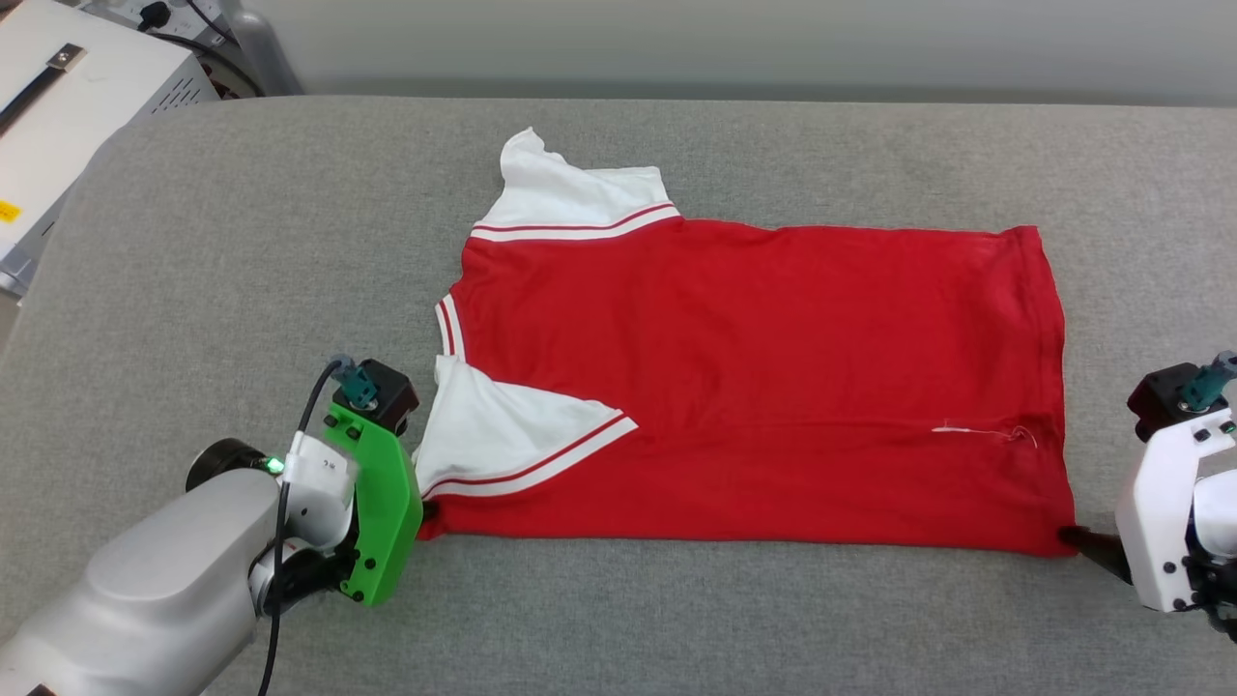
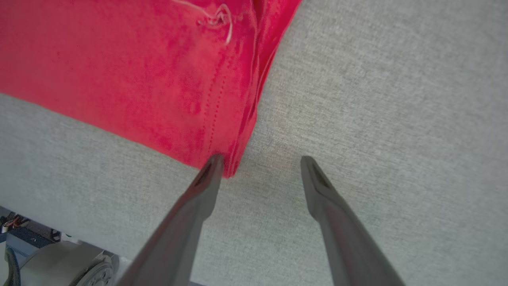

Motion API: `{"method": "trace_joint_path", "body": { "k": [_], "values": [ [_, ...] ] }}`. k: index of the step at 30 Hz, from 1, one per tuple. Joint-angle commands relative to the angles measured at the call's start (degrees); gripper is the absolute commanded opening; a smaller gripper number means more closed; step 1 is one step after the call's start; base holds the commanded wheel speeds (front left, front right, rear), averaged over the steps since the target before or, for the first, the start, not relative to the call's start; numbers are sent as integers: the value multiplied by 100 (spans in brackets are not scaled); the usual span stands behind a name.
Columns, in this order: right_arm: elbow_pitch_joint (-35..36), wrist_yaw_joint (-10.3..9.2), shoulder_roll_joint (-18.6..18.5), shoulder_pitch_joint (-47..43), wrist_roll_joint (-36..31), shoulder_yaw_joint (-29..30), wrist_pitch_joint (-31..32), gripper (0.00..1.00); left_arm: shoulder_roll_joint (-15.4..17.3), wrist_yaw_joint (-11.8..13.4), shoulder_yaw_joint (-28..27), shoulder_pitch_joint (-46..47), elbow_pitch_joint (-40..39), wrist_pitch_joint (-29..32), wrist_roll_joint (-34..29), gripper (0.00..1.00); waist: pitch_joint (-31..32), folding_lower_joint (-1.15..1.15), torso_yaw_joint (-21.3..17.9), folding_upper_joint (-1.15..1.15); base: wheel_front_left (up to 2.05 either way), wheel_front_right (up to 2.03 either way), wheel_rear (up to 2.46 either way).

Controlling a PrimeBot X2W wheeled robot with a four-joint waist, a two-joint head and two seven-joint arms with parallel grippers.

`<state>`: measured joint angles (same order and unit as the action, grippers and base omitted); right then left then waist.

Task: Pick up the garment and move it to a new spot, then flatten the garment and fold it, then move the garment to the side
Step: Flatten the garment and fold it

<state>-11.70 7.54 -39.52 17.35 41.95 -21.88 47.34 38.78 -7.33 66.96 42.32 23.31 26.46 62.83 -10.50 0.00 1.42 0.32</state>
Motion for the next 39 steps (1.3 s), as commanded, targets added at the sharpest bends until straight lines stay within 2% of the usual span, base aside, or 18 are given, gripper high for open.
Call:
{"method": "trace_joint_path", "body": {
  "k": [1,6,10,11,12,13,25,32,39],
  "values": [
    [-112,-5,116,106,-32,-17,-75,100,-7,-15,29,145,1,-50,34,0,-110,0,58,-32,0,0,0],
    [-559,-5,430,46,-98,-112,-311,100,-18,-15,124,242,39,-113,67,0,-235,0,105,-32,0,0,0],
    [-874,-5,539,-77,-26,-225,-478,100,-35,-15,189,250,86,-174,135,0,-241,0,112,-32,0,0,0],
    [-910,-5,545,-89,-10,-251,-527,43,-35,-15,204,238,104,-193,155,0,-221,0,101,-32,0,0,0],
    [-944,-5,544,-102,16,-269,-605,31,-37,-15,226,215,126,-212,179,0,-185,0,88,-32,0,0,0],
    [-962,-5,536,-111,54,-276,-670,0,-37,-15,245,193,142,-225,198,0,-153,0,78,-32,0,0,0],
    [-468,-5,59,-392,288,-163,-1257,0,153,-15,389,-113,-16,-462,470,0,413,0,-31,-32,0,0,0],
    [107,-5,-137,-938,358,93,-1193,0,416,-15,456,-418,-384,-521,502,0,571,0,-34,-32,0,0,0],
    [450,-5,-128,-1469,348,465,-1008,0,545,62,485,-685,-640,-581,499,0,555,0,-40,-32,0,0,0]
  ]
}}
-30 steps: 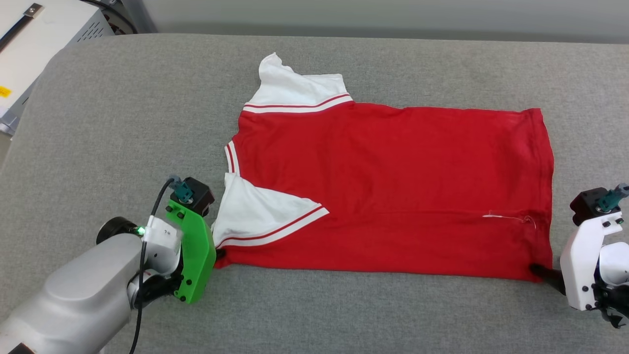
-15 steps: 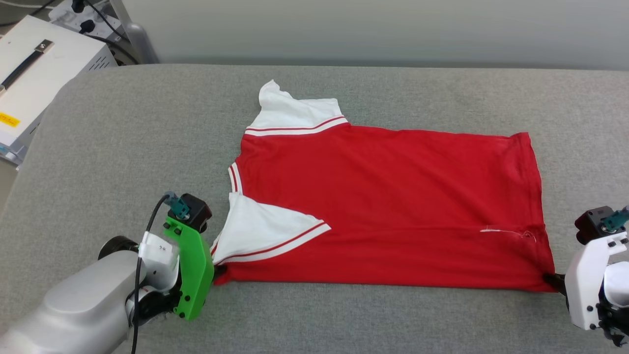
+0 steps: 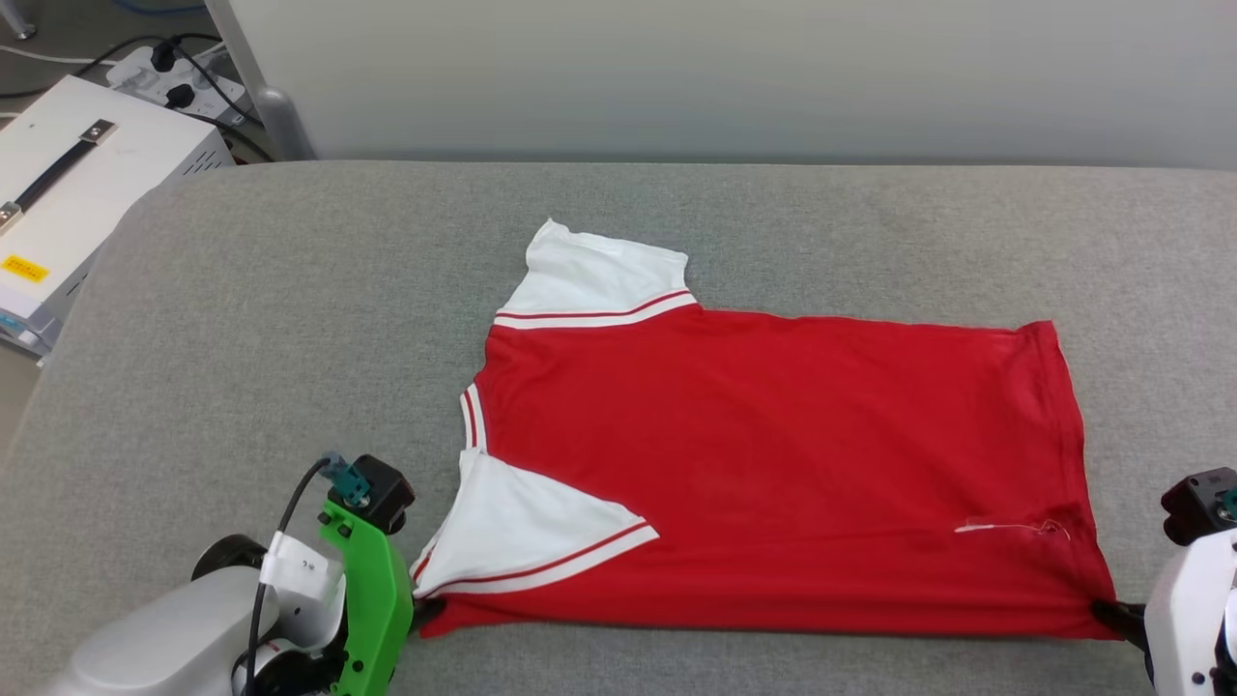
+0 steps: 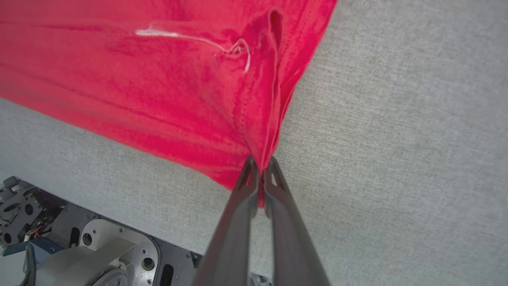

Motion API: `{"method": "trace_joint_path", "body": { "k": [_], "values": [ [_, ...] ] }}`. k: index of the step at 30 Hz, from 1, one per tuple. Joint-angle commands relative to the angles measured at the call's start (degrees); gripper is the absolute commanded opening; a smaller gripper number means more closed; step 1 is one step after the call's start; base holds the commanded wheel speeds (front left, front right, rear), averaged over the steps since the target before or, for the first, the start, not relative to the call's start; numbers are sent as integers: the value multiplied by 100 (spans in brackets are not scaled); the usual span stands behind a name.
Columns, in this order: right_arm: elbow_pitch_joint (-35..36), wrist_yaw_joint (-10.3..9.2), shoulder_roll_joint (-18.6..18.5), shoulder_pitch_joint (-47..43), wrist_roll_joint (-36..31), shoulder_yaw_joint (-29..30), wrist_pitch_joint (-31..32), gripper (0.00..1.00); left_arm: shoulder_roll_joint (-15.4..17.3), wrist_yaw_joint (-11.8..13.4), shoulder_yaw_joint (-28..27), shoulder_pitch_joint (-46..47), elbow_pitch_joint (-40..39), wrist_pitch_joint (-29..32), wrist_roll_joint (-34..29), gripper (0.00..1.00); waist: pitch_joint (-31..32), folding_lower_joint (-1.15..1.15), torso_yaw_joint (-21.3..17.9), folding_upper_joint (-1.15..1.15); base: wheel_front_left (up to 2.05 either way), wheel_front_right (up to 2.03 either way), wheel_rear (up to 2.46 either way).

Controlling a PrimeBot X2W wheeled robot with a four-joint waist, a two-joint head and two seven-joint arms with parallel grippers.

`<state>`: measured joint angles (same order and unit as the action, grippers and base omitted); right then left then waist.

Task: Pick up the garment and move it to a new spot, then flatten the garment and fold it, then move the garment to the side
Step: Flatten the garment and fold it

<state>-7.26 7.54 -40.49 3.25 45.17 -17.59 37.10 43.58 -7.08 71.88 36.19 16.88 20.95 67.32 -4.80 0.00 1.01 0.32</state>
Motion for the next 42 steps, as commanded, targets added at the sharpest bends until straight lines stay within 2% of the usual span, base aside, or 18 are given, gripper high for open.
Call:
{"method": "trace_joint_path", "body": {
  "k": [1,7,12,13,14,15,21,27,34,38,42],
  "values": [
    [25,-5,2,-111,17,75,59,0,56,52,-4,-91,-15,-33,43,0,-44,0,0,-32,0,0,0],
    [-219,-5,267,-173,-97,206,204,0,-111,102,18,-154,112,15,24,0,-186,0,-5,-32,0,0,0],
    [-447,-5,515,-116,-181,250,55,0,-262,82,8,-146,382,-66,16,0,-234,0,20,-32,0,0,0],
    [-468,-5,545,-112,-203,283,-8,0,-271,81,-5,-140,416,-117,2,7,-220,0,27,-32,0,0,0],
    [-489,-5,571,-107,-241,329,-105,63,-266,80,-27,-117,447,-218,-53,83,-195,0,36,-32,0,0,0],
    [-496,-5,591,-102,-264,366,-195,100,-255,84,-46,-109,473,-287,-80,100,-168,0,40,-32,0,0,0],
    [-208,-5,636,-122,-594,638,-1027,100,3,133,-154,4,397,-535,-232,100,63,0,40,-32,0,0,0],
    [94,-5,1053,-38,-1327,1380,-2254,100,200,428,-481,384,114,-1123,-581,100,152,0,11,-32,0,0,0],
    [543,-5,1804,32,-2196,1971,-3266,100,77,712,-862,1097,87,-1621,-966,100,-53,0,-132,-32,0,0,0],
    [819,-5,2183,127,-2500,2105,-3605,100,-45,728,-1047,1659,220,-1631,-1091,100,-344,0,-292,-32,0,0,0],
    [1038,-5,2440,205,-2677,2090,-3783,100,-247,627,-1203,2300,460,-1492,-1127,100,-740,0,-470,-32,0,0,0]
  ]
}}
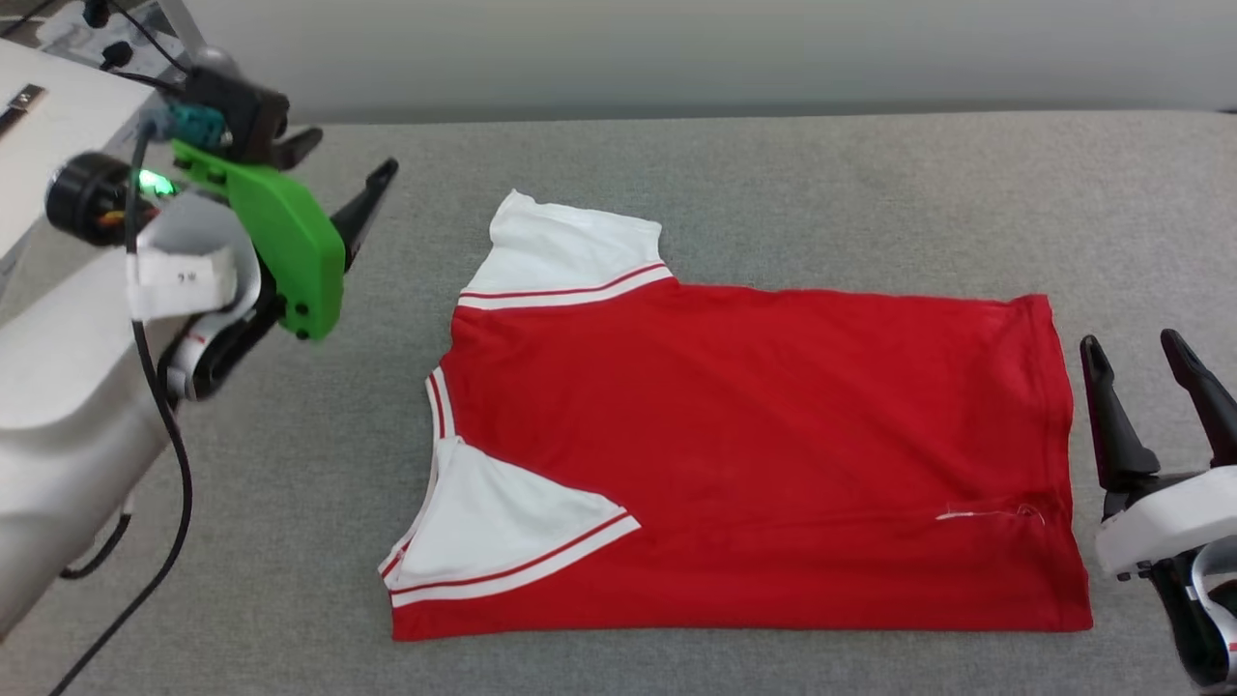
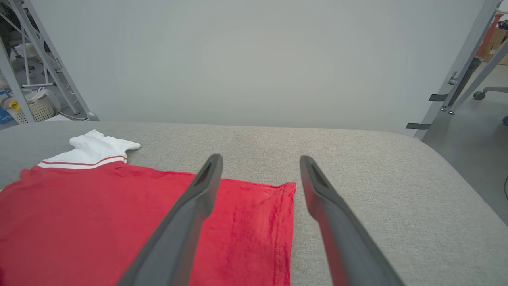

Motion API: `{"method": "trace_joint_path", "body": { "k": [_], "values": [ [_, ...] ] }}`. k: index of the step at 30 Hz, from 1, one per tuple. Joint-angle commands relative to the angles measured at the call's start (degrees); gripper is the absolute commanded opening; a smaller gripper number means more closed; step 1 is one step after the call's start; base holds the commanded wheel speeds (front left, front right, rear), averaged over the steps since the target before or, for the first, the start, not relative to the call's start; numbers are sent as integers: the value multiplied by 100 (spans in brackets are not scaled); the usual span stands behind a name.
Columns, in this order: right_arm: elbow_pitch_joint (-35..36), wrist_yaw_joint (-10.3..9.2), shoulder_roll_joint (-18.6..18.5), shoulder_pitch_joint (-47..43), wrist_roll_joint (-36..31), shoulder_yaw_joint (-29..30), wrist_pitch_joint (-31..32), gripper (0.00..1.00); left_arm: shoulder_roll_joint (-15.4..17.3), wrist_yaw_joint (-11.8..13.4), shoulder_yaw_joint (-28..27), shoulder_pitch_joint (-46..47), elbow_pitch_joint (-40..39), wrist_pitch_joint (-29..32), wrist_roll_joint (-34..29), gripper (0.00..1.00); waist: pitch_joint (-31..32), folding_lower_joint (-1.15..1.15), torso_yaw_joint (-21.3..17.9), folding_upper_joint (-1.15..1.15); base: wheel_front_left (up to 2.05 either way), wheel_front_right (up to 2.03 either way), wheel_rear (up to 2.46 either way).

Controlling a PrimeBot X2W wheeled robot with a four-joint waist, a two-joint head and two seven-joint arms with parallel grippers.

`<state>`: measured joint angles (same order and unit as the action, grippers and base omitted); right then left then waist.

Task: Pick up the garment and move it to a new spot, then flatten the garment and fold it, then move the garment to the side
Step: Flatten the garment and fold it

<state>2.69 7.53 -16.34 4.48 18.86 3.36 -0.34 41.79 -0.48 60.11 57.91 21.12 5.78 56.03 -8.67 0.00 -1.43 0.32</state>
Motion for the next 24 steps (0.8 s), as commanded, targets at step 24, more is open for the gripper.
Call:
{"method": "trace_joint_path", "body": {
  "k": [24],
  "values": [
    [183,-4,390,1138,-483,-662,-683,100,-874,-647,620,2679,1994,3857,391,100,-2552,0,-1218,-32,0,0,0]
  ]
}}
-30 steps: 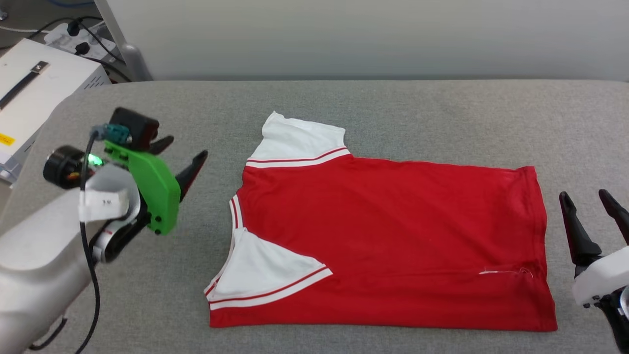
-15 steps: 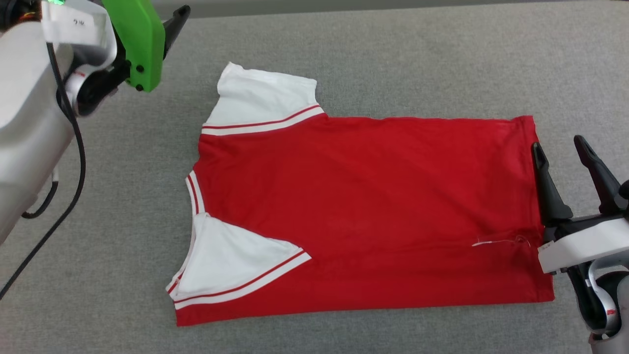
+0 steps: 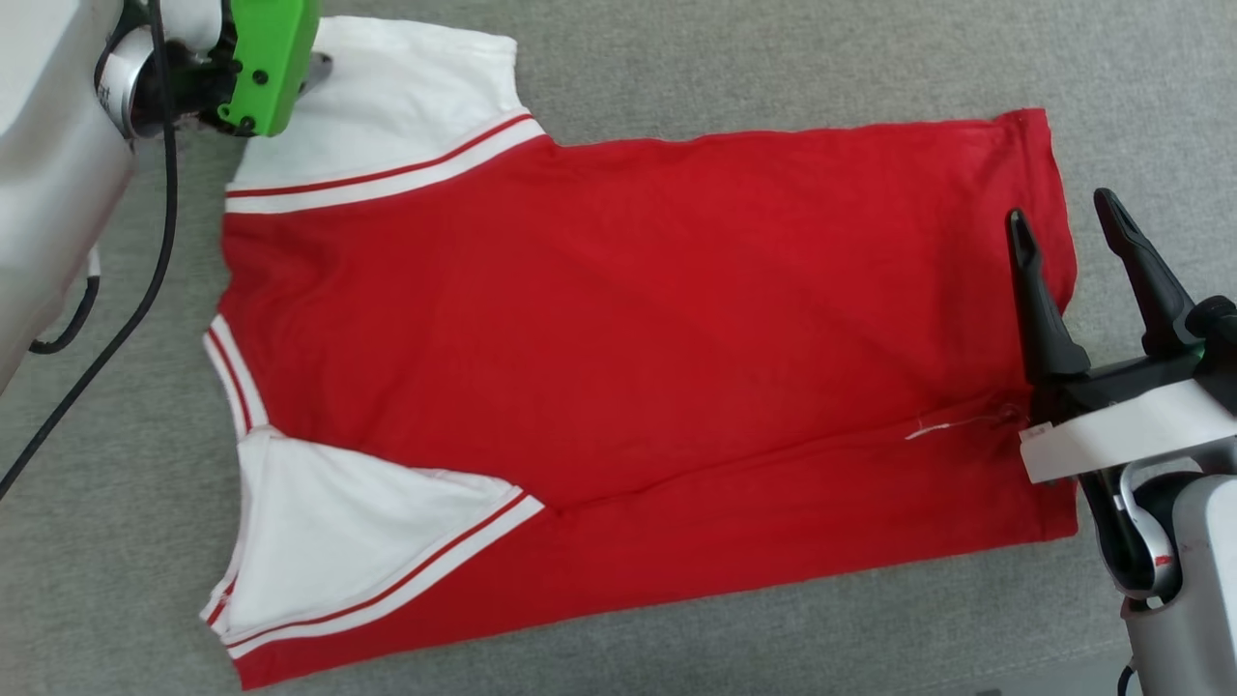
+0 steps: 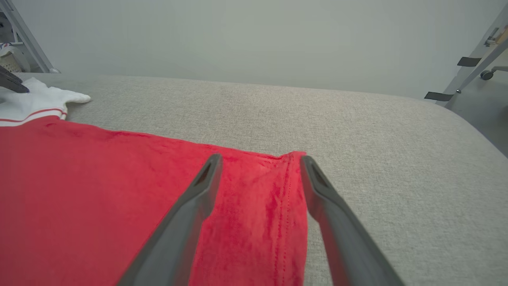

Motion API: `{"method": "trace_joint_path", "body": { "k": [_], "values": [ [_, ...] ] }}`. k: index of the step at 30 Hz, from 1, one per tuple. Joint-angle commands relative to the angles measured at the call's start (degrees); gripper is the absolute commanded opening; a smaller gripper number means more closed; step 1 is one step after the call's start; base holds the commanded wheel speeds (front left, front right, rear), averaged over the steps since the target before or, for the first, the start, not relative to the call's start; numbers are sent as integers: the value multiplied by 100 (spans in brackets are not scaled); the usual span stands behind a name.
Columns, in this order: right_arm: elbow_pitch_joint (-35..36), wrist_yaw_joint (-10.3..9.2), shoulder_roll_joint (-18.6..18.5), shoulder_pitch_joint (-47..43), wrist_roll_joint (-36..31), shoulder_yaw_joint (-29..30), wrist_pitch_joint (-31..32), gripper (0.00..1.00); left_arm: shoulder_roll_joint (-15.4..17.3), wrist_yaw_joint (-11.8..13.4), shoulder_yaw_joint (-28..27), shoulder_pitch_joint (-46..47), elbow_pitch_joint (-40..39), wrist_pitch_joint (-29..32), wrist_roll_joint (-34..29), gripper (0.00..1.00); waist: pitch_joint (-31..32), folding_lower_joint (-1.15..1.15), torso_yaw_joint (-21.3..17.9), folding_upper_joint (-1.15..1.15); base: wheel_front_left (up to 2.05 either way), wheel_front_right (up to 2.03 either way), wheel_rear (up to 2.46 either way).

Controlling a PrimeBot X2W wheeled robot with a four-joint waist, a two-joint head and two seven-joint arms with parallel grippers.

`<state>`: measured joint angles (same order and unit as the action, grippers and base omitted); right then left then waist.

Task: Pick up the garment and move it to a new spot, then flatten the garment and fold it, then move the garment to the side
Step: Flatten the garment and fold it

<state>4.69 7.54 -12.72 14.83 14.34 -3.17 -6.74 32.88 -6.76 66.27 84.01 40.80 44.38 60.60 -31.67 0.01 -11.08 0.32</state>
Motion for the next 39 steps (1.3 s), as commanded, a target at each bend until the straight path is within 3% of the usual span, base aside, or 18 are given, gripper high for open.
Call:
{"method": "trace_joint_path", "body": {
  "k": [1,6,7,8,14,20,33,34,39],
  "values": [
    [-48,-5,33,133,-31,-26,-66,100,16,-23,45,43,83,7,-88,100,-264,-1,-265,-32,0,0,0],
    [-196,-5,0,199,-6,-30,-162,100,-19,-52,206,-171,280,88,-21,100,-260,-1,-279,-32,0,0,0],
    [-230,-5,-13,203,11,-1,-180,100,-25,-57,258,-207,295,129,-27,14,-238,-1,-264,-32,0,0,0],
    [-255,-5,-24,206,23,13,-187,100,-21,-60,299,-219,291,135,-55,0,-222,-1,-255,-32,0,0,0],
    [-347,-5,-209,380,102,-20,-160,100,-45,-70,363,-283,194,-217,-20,0,-1,-1,-164,-32,0,0,0],
    [-285,-5,-755,782,212,-17,389,100,-111,-71,425,-364,-120,-869,38,0,396,-1,51,-32,0,0,0],
    [-874,-5,-2617,2170,2079,-1086,3908,100,38,-72,623,-594,-1017,-1909,-80,0,856,-1,549,-32,0,0,0],
    [-1074,-5,-2772,2358,2419,-1294,4583,100,56,-72,640,-616,-1143,-1990,-109,0,842,-1,618,-32,0,0,0],
    [-1509,-5,-2910,2815,2854,-1576,5720,100,49,-72,668,-570,-1387,-2122,-212,0,687,-1,818,-32,0,0,0]
  ]
}}
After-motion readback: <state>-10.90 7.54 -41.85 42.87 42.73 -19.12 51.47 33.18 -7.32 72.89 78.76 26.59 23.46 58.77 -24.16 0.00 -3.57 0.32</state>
